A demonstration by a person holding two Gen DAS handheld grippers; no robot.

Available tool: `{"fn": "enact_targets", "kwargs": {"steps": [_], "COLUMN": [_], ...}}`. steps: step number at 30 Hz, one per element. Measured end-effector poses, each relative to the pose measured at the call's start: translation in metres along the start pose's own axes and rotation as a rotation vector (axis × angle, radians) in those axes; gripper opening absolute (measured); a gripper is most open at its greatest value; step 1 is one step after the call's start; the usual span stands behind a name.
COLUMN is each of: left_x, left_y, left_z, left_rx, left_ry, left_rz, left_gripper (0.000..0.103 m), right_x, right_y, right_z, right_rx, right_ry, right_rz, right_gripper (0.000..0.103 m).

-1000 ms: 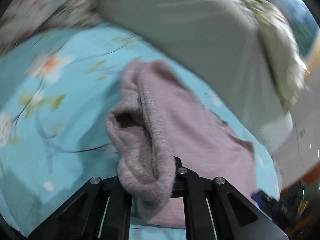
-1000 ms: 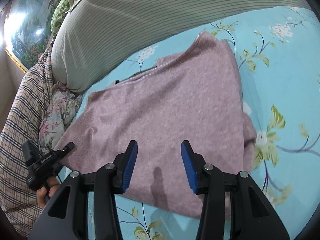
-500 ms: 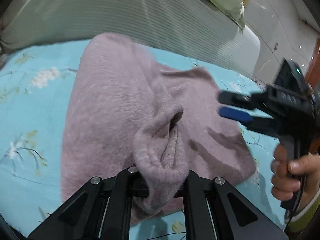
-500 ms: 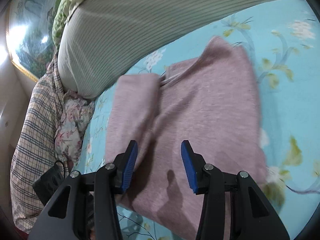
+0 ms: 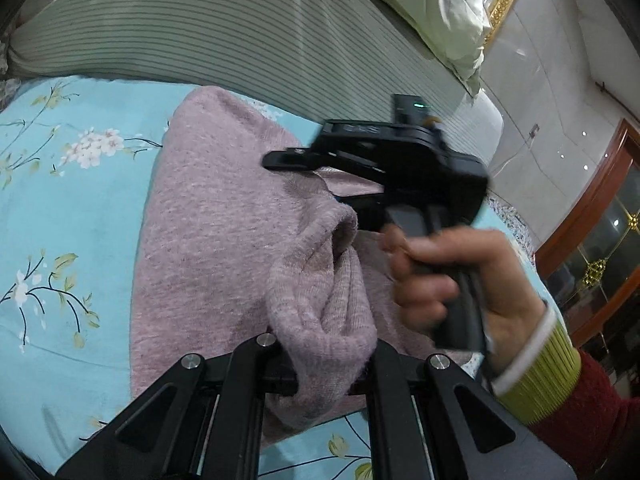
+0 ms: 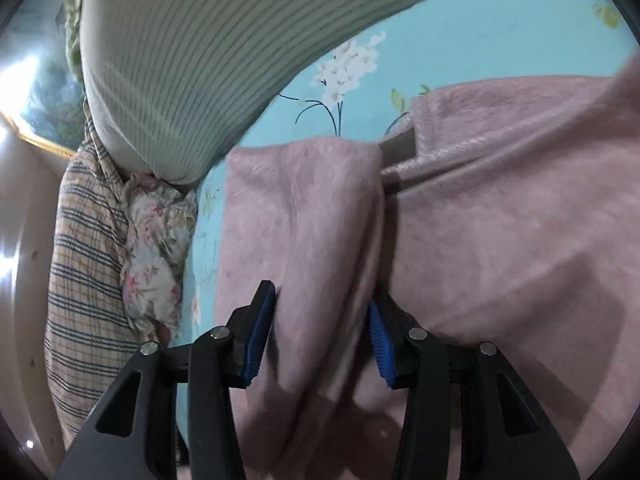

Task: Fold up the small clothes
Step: 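Grasp the folded sweater edge with the left tool while the right tool approaches, then lift the sweater edge with both tools and fold it over the bundle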

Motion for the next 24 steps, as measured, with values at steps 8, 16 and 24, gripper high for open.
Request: {"fn": "enact_targets", "kwargs": {"steps": [8, 16, 24], "left_x": [0.009, 0.008, -0.024], "left_y": [0.002, 0.026, 0.08], "left_z": [-0.021, -0.095, -0.125], "left_rx": [-0.019, -0.123, -0.139], "left_ry": [0.02, 0.129, 0.17], "left_rz": [-0.004, 0.024, 0.158], "left_gripper": [0.007, 0.007, 0.007], "right_x": [0.007, 0.008, 0.0], "right_y": [-0.057, -0.137, -0.146], "right_z": [0.029, 0.011, -0.046], "right_rx": [0.056, -0.109, -0.256], "right_ry": [-0.088, -0.187, -0.163], "right_rz": [-0.112, -0.244, -0.215], "right_gripper": [0.013, 0.012, 0.012]}}
Point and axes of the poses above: each gripper's, at about its wrist camera, not at the fingertips, and y roughly the way its jaws point, z to its left, x to its top, the point moved 2 cm from there along y, roughly the way its jaws point, and after that the axes turned 5 degrees about -z, right-handed, at the moved point
